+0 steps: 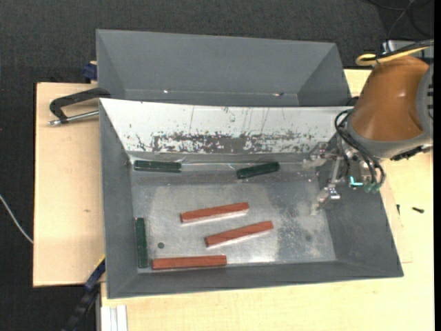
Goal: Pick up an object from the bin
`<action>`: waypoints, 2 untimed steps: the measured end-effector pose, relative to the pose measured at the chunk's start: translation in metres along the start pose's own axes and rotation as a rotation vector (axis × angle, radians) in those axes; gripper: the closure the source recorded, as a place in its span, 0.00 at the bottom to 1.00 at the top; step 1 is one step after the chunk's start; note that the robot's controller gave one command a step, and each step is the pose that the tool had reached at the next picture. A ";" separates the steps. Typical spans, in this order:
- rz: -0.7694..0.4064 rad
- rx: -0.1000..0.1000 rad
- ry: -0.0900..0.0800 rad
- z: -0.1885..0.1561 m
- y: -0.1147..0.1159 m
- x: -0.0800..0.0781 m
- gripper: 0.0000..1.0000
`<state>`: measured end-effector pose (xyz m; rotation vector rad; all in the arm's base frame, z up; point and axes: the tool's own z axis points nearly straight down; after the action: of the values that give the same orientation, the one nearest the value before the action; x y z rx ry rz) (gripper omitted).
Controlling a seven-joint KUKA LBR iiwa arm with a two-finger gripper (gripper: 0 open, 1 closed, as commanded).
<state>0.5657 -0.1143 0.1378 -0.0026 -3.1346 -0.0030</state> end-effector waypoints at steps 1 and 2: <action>-0.002 0.001 -0.008 -0.004 0.000 -0.002 0.00; 0.025 0.002 -0.011 0.031 0.053 0.038 0.00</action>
Offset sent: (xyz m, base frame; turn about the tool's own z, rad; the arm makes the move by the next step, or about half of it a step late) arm -0.0540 0.0744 -0.0447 0.0275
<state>0.5271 -0.0607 0.1070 -0.0423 -3.1456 -0.0001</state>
